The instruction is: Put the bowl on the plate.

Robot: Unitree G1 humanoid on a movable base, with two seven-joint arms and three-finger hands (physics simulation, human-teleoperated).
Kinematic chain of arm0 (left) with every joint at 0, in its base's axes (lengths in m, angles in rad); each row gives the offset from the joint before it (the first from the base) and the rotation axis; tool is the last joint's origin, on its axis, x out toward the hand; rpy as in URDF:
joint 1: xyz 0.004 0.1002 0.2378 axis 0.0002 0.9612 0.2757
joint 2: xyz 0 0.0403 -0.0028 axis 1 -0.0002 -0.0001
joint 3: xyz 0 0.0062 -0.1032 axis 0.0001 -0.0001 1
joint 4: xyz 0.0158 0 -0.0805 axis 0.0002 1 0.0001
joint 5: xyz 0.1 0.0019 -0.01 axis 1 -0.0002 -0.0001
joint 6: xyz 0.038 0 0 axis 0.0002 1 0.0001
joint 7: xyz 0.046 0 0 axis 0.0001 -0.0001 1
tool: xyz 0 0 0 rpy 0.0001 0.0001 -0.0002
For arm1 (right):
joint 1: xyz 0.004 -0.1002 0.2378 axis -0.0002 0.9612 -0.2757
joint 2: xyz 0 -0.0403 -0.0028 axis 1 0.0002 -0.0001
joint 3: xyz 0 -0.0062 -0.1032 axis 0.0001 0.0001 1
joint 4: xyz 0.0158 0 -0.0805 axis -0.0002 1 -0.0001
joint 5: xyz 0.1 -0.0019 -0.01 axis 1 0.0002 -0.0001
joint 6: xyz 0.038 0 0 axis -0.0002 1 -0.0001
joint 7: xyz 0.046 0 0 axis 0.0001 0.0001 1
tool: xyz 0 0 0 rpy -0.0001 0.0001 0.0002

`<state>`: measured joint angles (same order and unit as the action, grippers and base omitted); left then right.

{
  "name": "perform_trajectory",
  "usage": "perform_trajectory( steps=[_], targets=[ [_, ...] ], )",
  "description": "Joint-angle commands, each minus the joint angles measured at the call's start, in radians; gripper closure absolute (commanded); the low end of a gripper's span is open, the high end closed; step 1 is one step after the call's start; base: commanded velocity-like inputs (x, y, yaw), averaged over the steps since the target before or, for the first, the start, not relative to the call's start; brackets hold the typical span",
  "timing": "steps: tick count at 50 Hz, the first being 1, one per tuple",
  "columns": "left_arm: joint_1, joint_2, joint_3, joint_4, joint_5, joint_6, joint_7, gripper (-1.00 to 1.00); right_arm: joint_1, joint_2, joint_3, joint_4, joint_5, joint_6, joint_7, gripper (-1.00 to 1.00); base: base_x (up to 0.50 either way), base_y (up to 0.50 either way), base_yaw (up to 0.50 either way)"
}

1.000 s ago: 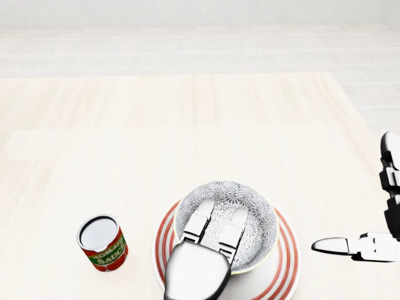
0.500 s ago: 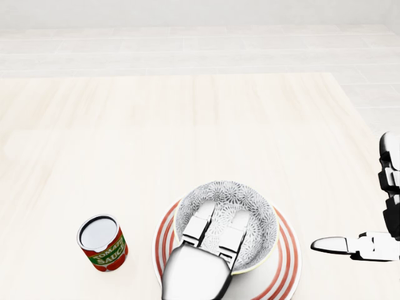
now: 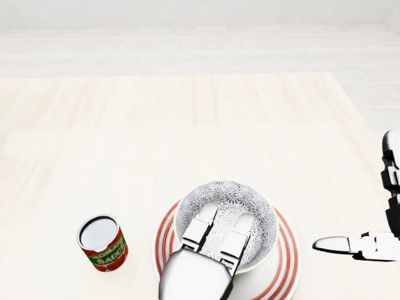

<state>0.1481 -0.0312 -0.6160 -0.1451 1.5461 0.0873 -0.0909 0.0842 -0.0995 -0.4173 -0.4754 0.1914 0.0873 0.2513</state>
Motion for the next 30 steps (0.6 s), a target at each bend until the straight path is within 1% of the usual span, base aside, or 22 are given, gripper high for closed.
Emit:
perform_trajectory(
  steps=[1,20,25,28,30],
  targets=[
    [0.017,0.014,-0.014,-0.057,0.002,0.000,-0.033,-1.00,0.001,-0.001,-0.004,-0.011,0.003,0.000,0.001,-1.00,0.00,0.00,0.00],
    [0.028,0.026,-0.024,-0.110,0.008,0.000,-0.055,-1.00,0.002,0.001,-0.010,-0.048,0.004,0.000,0.001,-1.00,0.00,0.00,0.00],
    [0.028,0.028,-0.020,-0.098,0.001,0.000,-0.043,-1.00,0.001,0.002,-0.011,-0.044,0.004,0.000,0.002,-1.00,0.00,0.00,0.00],
    [0.029,0.028,-0.021,-0.133,0.003,0.000,-0.067,-1.00,0.004,0.005,-0.006,-0.040,-0.001,0.000,0.004,-1.00,0.00,0.00,0.00],
    [0.031,0.031,-0.022,-0.140,0.005,0.000,-0.068,-1.00,0.004,0.003,-0.012,-0.043,0.005,0.000,0.005,-1.00,0.00,0.00,0.00]
  ],
)
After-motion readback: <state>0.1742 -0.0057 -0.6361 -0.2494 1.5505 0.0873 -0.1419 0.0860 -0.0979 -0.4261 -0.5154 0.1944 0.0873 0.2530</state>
